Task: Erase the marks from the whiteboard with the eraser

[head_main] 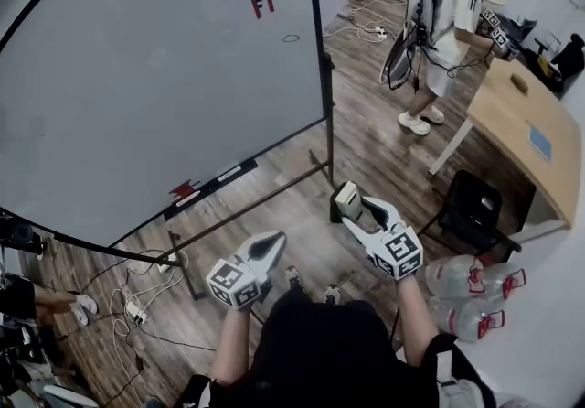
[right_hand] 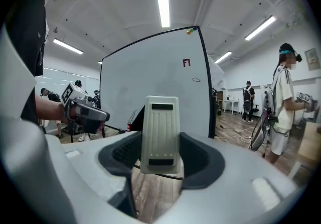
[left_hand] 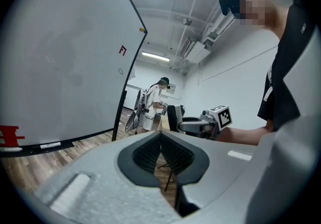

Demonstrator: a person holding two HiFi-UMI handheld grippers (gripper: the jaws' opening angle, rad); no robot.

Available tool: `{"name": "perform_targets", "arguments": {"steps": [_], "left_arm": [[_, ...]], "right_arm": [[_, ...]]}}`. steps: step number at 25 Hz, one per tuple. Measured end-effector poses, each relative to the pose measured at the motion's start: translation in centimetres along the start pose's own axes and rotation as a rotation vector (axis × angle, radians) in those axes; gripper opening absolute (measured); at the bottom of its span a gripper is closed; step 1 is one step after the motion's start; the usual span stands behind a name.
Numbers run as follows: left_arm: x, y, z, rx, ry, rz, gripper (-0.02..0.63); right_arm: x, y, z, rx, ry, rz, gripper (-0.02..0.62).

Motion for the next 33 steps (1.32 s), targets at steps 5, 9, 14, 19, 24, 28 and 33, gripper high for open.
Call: {"name": "perform_targets", "arguments": {"steps": [5, 9, 14, 19, 24, 28, 33], "left_arm": [[-0.2, 0.3, 0.4, -0.007, -0.016, -0.005, 0.011], [-1.2, 0.5, 1.1, -0.015, -0.04, -0.008, 0.011], [-1.9, 0.4, 1.7, -0.018, -0.061, -0.029, 0.012], [-2.6, 0.5, 1.8, -0.025, -0.073, -0.034, 0.012], [-3.3, 0.6, 1.7, -0.026, -0.083, -0.042, 0.012], [-3.5, 0.6, 1.9, -0.027, -0.09, -0.046, 0.011], [-3.6, 0.6, 1.8, -0.027, -0.093, -0.047, 0.011]], "right_arm": [[0.8, 0.0, -0.1, -0.012, -0.019, 0.002, 0.239], [1.4, -0.1, 0.4, -0.016, -0.031, 0.007, 0.239], [2.0, 0.0, 1.0, -0.03, -0.047, 0.022, 0.239], [2.5, -0.3, 1.5, -0.039, -0.058, 0.023, 0.239], [2.6, -0.3, 1.9, -0.046, -0.065, 0.028, 0.238], [2.9, -0.4, 2.0, -0.05, -0.07, 0.03, 0.239], [2.9, -0.2, 2.0, -0.05, -0.074, 0.035, 0.238]]}}
Point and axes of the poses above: the fingertips, and each gripper's own axes: x forward along the fingers, z to its left, y out of its underside, the point moved 9 cm from there along -x, backward along the fingers, and after that the axes turned 7 degrees about -z, right-handed, at the moved point
